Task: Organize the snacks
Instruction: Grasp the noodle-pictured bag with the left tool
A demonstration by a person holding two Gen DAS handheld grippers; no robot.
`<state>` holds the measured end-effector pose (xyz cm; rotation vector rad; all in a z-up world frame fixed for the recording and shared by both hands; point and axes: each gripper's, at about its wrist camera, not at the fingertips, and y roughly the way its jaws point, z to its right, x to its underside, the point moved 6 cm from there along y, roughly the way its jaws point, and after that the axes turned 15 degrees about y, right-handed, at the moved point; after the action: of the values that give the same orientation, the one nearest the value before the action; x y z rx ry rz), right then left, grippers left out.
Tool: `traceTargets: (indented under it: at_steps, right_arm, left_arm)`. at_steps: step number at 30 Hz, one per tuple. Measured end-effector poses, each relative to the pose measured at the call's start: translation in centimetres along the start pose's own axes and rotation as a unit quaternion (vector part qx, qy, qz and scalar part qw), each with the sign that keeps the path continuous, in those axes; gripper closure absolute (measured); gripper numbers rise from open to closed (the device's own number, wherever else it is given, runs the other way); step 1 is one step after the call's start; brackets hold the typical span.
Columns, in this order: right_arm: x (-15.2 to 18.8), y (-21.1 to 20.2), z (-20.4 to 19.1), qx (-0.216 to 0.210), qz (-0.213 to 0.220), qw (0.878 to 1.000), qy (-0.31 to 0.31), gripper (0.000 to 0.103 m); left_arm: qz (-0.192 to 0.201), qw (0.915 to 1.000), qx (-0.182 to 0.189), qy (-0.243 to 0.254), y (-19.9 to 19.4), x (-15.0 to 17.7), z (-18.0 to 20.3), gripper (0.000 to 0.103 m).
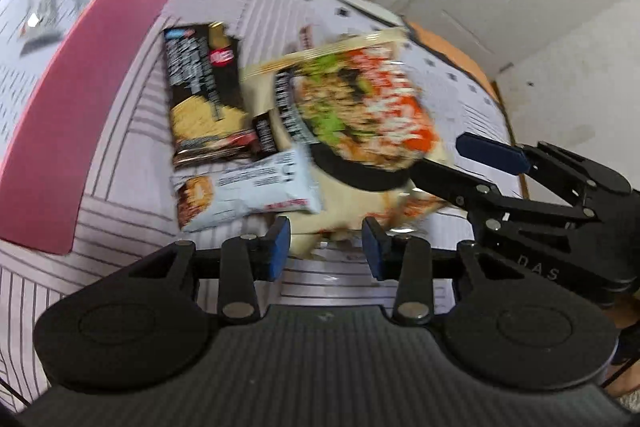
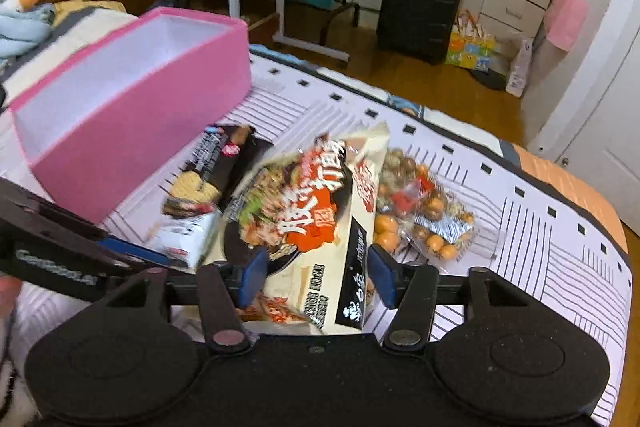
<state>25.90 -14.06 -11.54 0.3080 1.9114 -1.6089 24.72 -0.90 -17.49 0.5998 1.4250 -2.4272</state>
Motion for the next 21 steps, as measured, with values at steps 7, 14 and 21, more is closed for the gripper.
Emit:
traceTargets:
  at_steps: [7,14,21]
  right_arm:
    - [0.4,1.5,1.8,-0.024,0.008,0.998,0.058,0.026]
    - [1.2,0.9,1.8,-0.047,0.021,0.995,0.08,0.051]
    - [1.7,-1.2,2.2,-0.05,0.021,0.99,0.133,0.069]
  left_arm:
    - [0.006,0.9988,0.004,-0.048,2.3,0.9,-1.2,0.061]
    - [0.02,0.9945,0.012,-0.102,3.2,1.9,-2.3,0.046]
    - [0.051,0.9901,0.069,-0.111,3.6,2.4,-2.0,0.061]
